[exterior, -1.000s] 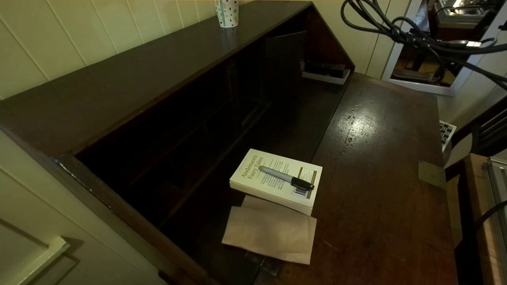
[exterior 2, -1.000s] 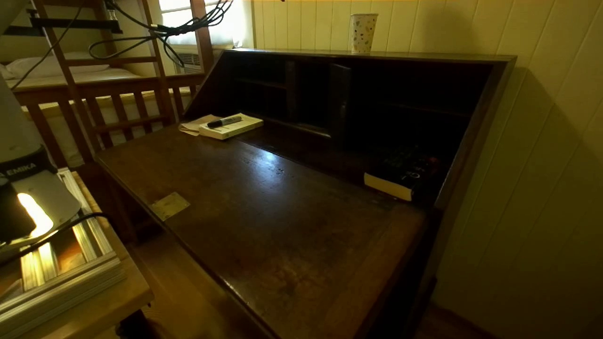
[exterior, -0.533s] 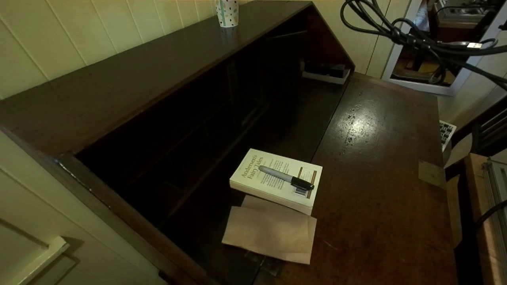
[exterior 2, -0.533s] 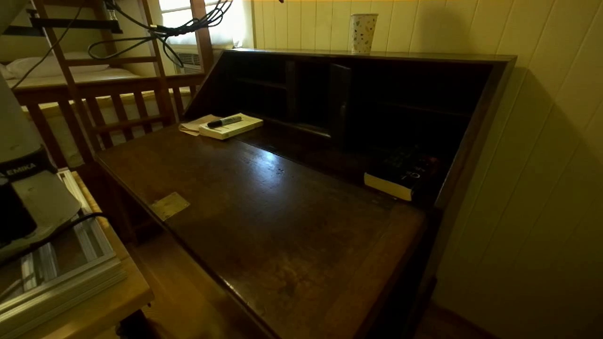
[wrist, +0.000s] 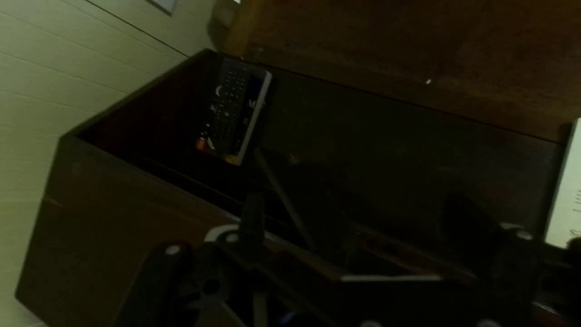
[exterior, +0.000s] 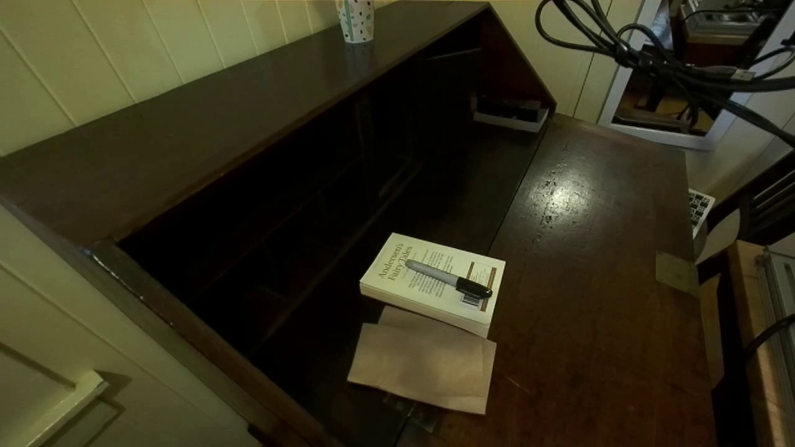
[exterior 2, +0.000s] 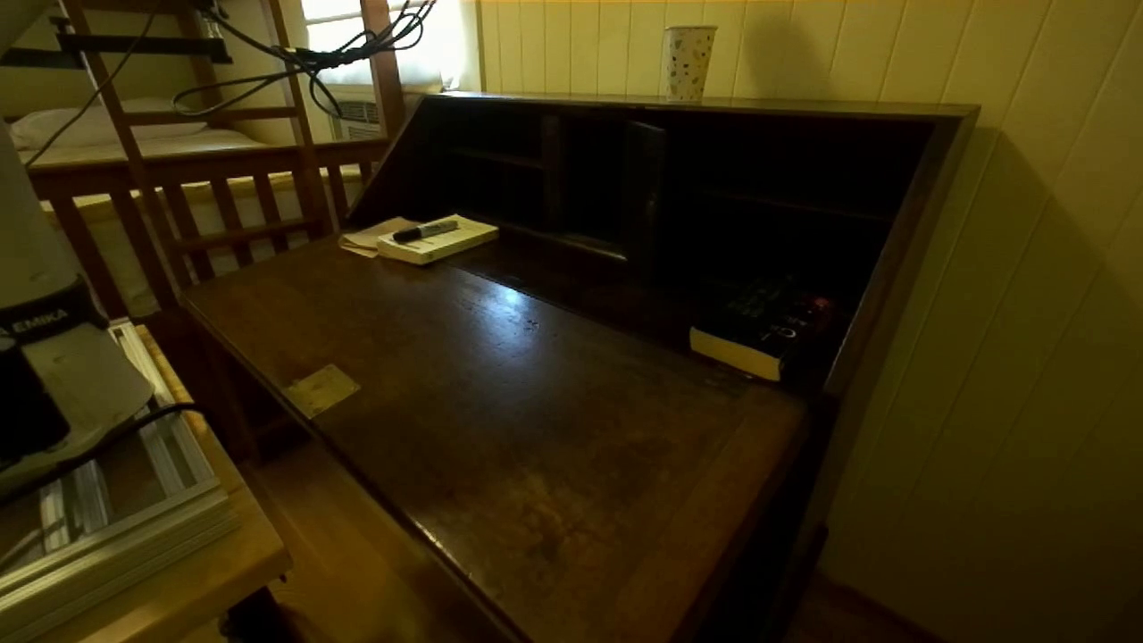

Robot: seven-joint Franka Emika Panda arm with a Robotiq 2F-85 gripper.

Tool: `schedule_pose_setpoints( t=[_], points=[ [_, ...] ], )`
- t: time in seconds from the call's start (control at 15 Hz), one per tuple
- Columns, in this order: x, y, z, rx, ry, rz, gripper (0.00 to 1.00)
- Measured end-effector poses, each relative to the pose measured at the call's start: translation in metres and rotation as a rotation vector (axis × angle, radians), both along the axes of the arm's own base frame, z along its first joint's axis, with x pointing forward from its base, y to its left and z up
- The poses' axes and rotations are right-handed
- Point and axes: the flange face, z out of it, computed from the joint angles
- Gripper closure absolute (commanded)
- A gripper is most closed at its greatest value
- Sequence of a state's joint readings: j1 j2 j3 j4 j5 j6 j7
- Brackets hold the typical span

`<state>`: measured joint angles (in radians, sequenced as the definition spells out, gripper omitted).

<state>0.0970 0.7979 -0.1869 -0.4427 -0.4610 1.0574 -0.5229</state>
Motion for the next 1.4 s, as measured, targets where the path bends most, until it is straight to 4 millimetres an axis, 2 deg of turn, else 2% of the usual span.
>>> schedule_pose_setpoints(
  t=[0.27,0.53,0.8,1.13,1.4],
  points=[
    [-0.003,0.021,0.015,-0.217,0.004,-0.022,0.00],
    [0.000,0.040,0.013,-0.350,0.010,-0.028,0.00],
    [0.005,0.057,0.004,-0.391,-0.056,-0.083,0.00],
    [0.010,0.079,0.000,-0.419,-0.251,-0.226,0.00],
    [0.012,0.087,-0.003,-0.419,-0.319,-0.286,0.00]
  ],
)
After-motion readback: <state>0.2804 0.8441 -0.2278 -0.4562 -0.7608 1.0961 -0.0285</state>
